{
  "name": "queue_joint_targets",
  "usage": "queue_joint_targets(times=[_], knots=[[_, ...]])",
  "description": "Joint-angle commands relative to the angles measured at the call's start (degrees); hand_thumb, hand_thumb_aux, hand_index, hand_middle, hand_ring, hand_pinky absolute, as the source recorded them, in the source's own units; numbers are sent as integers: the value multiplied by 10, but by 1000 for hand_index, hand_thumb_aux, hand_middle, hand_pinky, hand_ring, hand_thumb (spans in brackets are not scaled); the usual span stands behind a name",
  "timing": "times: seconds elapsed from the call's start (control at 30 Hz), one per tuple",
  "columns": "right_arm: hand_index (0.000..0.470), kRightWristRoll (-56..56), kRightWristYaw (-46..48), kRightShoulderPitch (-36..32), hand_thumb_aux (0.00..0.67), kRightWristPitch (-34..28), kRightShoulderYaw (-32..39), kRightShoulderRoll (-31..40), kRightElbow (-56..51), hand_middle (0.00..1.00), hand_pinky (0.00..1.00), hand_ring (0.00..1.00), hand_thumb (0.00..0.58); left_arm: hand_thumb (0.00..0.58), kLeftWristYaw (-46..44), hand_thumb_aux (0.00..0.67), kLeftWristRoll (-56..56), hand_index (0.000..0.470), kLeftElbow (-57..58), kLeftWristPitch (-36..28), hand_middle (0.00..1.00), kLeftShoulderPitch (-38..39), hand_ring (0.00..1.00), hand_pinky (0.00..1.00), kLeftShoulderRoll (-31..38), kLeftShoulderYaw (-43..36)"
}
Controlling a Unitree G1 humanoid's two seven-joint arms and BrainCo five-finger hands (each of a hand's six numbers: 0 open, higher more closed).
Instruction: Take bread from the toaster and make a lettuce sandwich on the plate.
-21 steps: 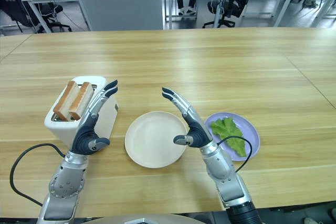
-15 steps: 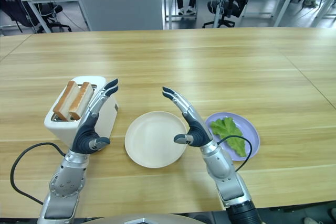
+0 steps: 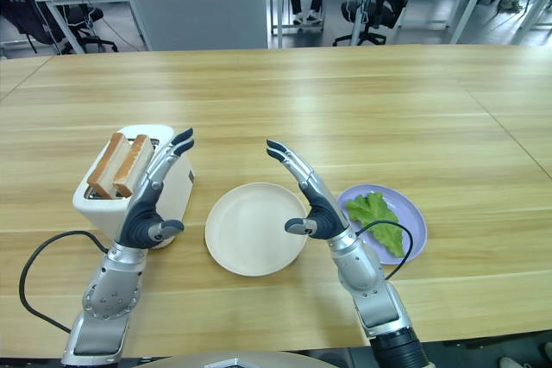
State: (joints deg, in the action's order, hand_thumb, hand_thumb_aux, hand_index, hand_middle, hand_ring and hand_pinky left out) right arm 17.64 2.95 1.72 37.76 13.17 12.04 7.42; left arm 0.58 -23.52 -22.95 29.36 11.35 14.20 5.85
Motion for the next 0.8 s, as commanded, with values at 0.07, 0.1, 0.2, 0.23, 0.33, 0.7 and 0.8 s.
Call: queue_joint_targets(times=[0.07,0.1,0.2,0.23,0.33,0.7,0.8], knots=[[0,1,0,10,0,-17,-8,-4,17,0,0,0,0,0,-4,0,-134,0,-47,-103,0,-22,0,0,66,107],[0,1,0,11,0,-19,-9,-4,20,0,0,0,0,0,-20,0,-156,0,-48,-134,0,-28,0,0,86,124],[0,1,-2,15,0,-23,-14,-5,25,0,0,0,0,0,-75,0,-197,0,-36,-223,0,-47,0,0,150,164],[0,1,-2,15,0,-24,-15,-5,25,0,0,0,0,0,-88,0,-221,0,-27,-243,0,-51,0,0,173,169],[0,1,-3,16,0,-26,-16,-6,25,0,0,0,0,0,-142,0,-254,0,17,-301,0,-65,0,0,231,167],[0,4,-4,16,0,-26,-19,-7,18,0,0,0,0,0,-231,0,-319,0,178,-384,0,-123,0,0,349,59],[0,4,-4,17,0,-27,-19,-8,18,0,0,0,0,0,-235,0,-324,0,203,-391,0,-136,0,0,361,34]])
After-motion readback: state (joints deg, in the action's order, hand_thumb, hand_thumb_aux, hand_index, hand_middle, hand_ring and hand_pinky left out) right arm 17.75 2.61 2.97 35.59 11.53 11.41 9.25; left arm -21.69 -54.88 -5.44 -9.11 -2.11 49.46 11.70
